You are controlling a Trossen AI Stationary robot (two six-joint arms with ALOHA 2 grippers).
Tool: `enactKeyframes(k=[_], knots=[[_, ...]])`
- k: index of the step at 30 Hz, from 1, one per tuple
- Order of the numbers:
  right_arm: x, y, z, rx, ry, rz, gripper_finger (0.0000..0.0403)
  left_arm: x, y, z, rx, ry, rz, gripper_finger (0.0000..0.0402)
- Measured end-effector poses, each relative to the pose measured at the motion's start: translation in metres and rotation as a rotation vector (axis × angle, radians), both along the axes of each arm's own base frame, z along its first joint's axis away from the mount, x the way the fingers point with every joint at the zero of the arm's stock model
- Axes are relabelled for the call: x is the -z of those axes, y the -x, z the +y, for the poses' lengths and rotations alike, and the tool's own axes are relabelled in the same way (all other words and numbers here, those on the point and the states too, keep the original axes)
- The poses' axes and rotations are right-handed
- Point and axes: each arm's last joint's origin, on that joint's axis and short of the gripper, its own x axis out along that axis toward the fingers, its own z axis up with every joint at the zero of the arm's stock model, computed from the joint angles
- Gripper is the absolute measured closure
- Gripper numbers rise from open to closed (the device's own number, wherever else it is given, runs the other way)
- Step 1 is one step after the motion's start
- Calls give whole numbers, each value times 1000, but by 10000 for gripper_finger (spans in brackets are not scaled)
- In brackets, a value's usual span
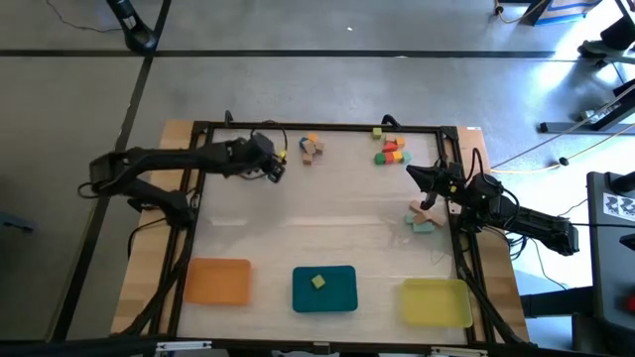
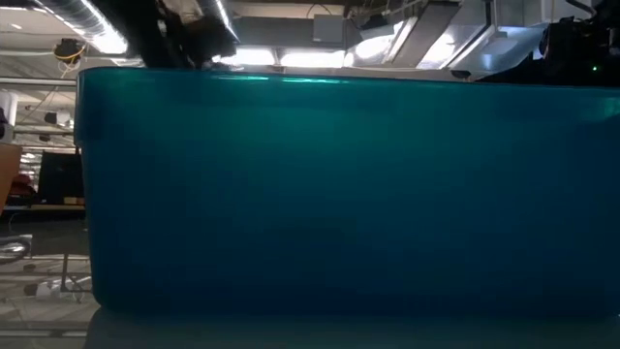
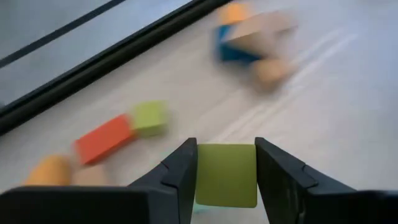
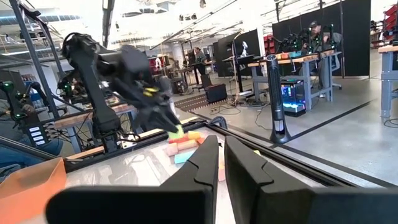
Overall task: Sort blocks by size
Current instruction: Put the light green cube block into the blue bin
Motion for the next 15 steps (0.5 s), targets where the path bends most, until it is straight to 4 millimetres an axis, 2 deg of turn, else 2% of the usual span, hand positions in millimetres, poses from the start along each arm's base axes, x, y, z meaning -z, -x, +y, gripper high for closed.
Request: enactKeyframes(k=[4, 9, 15], knots=[[0, 0, 0, 0, 0, -1, 375, -21, -8, -32, 175, 5, -157, 276], [0, 0, 0, -1, 0, 0, 375, -38, -23, -75, 452, 38, -347, 276], [0, 0, 0, 0, 0, 0, 375, -41, -35, -124, 666, 44, -445, 276]])
